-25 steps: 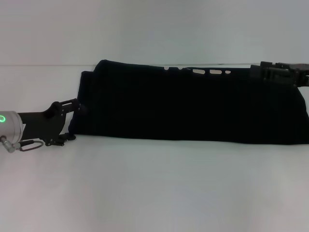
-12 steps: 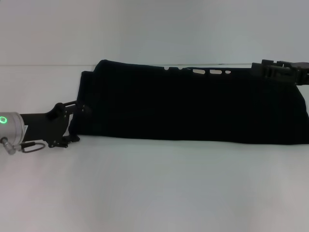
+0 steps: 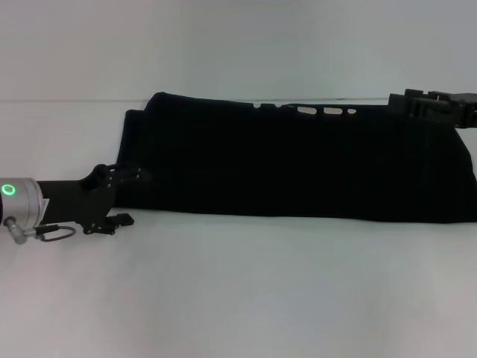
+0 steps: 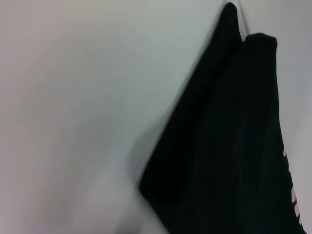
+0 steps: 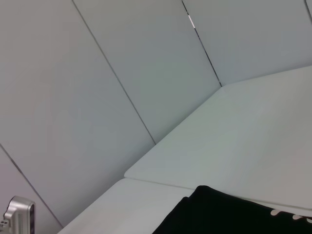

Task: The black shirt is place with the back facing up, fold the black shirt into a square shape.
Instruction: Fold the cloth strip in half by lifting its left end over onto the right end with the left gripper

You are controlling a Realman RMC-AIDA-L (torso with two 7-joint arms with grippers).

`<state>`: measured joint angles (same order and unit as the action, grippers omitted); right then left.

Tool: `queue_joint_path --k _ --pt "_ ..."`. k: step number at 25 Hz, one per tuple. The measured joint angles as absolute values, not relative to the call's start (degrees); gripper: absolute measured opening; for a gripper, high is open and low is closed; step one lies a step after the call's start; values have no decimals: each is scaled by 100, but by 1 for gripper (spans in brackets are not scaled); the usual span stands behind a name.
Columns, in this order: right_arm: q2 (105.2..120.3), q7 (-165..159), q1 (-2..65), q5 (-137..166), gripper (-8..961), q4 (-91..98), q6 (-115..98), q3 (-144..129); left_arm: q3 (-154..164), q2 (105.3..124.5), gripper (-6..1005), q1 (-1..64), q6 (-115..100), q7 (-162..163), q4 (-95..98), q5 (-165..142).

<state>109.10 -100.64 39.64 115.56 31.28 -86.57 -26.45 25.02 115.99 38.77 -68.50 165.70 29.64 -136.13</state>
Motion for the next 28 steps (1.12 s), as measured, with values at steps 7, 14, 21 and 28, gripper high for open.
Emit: queue_joint_path --k 7,14,21,28 --pt "10919 -10064 3962 11556 730 3129 -8655 -2601 2520 11616 934 3897 -6521 16568 2940 -13599" --pt "10924 -10084 3943 11558 730 3129 -8657 -2536 2540 11627 931 3902 -6389 16568 2884 -13603" --pt "10909 -10120 3937 11558 729 3129 -8668 -2527 2492 11620 928 3908 -6652 16661 2874 -13499" --pt "10907 -10117 3937 11555 729 3129 -8660 -2514 2362 11590 925 3904 -6692 16735 2791 -13300"
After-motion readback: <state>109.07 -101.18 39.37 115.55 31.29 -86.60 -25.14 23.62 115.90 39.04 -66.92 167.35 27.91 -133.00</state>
